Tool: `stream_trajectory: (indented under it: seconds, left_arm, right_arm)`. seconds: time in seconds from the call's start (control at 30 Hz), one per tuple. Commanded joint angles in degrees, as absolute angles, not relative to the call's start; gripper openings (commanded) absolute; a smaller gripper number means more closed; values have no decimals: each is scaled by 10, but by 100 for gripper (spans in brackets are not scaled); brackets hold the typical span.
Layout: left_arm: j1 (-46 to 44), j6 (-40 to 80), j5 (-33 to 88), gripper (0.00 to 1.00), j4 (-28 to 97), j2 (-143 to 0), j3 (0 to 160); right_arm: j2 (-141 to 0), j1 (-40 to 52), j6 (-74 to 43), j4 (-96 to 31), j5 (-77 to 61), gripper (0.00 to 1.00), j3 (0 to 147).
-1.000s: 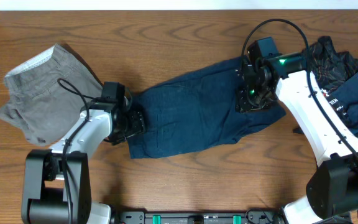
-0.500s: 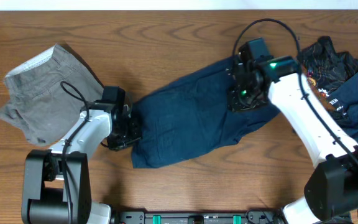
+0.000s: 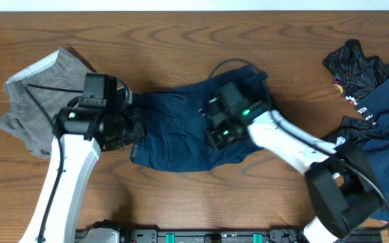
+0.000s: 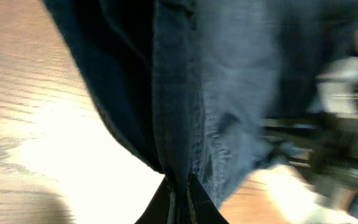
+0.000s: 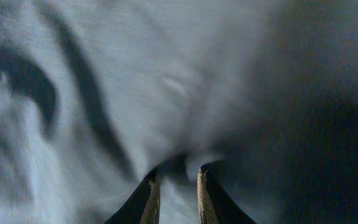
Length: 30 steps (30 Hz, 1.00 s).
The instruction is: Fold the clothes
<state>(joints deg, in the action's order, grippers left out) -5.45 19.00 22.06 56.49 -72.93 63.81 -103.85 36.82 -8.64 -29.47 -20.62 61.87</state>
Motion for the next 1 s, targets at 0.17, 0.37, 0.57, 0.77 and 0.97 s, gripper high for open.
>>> stream_trajectory:
  seconds: [0.17,0.37,0.57,0.77,0.97]
  left_arm:
    - [-55,195,270,6,546,-673,662]
    - [-55,217,279,6,492,-648,665]
    - [-55,228,279,6,477,-648,665]
    - [-55,228,274,6,477,-660,665]
    - [-55,228,275,6,476,-673,665]
  right_arm:
    - [-1112,488,-143,-183,-251,21,610]
    - [-1113,526,-163,-106,-251,27,621]
    - [-1097,492,-145,-172,-232,33,674]
    - [-1052,397,-115,-331,-128,38,735]
    - [-1048,298,-94,-436,-67,32,714]
